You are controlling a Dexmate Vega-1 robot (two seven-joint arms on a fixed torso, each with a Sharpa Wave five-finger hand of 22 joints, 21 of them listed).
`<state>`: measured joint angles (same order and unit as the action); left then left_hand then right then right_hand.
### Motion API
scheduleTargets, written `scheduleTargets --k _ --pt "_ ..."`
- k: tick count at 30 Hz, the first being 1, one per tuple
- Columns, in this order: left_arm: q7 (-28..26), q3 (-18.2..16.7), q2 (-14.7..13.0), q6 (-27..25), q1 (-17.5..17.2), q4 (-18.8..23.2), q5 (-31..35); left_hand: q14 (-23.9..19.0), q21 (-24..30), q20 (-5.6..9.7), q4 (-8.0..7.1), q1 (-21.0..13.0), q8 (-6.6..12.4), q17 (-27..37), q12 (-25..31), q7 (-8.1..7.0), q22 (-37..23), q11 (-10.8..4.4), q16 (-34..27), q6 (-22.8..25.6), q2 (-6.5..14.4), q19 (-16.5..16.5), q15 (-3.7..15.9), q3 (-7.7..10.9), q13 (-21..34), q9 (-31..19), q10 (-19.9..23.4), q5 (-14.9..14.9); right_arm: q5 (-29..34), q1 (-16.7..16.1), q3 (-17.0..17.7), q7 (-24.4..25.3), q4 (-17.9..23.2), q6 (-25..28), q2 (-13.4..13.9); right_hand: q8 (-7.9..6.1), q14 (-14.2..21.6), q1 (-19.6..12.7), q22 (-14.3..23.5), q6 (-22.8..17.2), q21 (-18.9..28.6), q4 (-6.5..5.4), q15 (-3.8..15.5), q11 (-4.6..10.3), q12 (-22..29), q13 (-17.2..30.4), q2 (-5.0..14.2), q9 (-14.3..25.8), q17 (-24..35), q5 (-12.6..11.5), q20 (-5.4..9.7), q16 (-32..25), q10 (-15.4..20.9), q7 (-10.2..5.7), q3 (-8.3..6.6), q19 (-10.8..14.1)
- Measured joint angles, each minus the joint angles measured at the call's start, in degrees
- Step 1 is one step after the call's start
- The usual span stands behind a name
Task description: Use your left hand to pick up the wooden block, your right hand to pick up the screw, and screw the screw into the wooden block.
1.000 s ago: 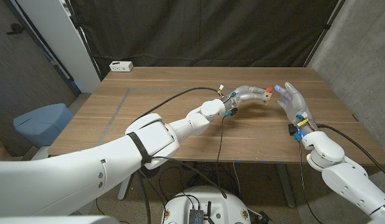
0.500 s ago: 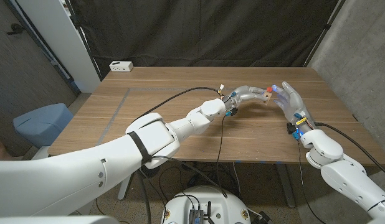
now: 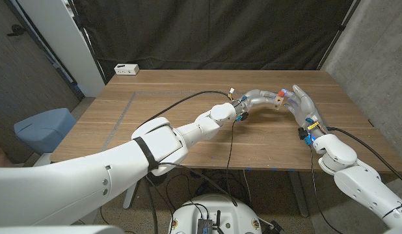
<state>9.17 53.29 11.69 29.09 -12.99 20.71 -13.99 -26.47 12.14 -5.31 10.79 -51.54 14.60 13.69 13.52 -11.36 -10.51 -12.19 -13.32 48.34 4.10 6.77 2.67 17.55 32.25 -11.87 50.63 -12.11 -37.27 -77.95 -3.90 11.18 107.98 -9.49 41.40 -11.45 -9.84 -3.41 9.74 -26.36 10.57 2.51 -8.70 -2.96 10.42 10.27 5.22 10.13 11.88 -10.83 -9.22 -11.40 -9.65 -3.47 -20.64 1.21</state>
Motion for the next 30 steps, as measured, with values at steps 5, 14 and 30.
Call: scheduleTargets --k 5,14,30 --pt "0.00 0.03 0.02 -0.09 0.02 -0.01 -0.03 0.00 0.00 0.00 0.00 0.00 0.00 0.00 0.00 0.00 0.00 0.00 0.00 0.00 0.00 0.00 0.00 0.00 0.00 0.00 0.00 0.00 -0.02 0.02 -0.09 0.01 -0.06 -0.26 0.00 -0.22 0.00 0.00 0.00 -0.89 0.00 0.00 0.00 0.00 0.00 0.00 0.00 0.00 -0.15 -0.20 0.00 0.00 0.00 0.28 0.00 0.00" --pt "-0.02 0.06 0.04 -0.14 0.02 -0.01 -0.07 0.00 0.00 0.00 0.00 0.00 0.00 0.00 0.00 0.00 0.00 0.00 0.00 0.00 0.00 0.00 0.00 0.00 0.00 0.01 -0.01 0.02 -0.02 -0.02 -0.13 0.37 -0.08 -0.51 -0.01 -0.33 0.00 0.00 -0.01 -1.73 0.00 0.00 0.00 0.23 0.40 -0.01 0.00 0.16 -0.16 -0.20 0.00 0.00 0.23 0.47 0.00 0.00" --pt "-0.04 0.09 0.09 -0.15 -0.02 -0.01 -0.11 0.00 0.00 0.00 0.00 0.00 0.00 0.00 0.00 0.00 0.00 -0.01 0.00 0.00 0.00 0.00 0.00 0.00 0.00 0.04 -0.03 0.20 0.10 -0.62 -0.10 1.69 0.26 -0.52 -0.13 -0.69 0.00 0.00 -0.15 -3.66 0.29 0.01 0.00 0.60 0.61 -0.01 0.00 0.14 -0.16 -0.20 0.09 -0.34 1.28 0.82 0.00 0.36"
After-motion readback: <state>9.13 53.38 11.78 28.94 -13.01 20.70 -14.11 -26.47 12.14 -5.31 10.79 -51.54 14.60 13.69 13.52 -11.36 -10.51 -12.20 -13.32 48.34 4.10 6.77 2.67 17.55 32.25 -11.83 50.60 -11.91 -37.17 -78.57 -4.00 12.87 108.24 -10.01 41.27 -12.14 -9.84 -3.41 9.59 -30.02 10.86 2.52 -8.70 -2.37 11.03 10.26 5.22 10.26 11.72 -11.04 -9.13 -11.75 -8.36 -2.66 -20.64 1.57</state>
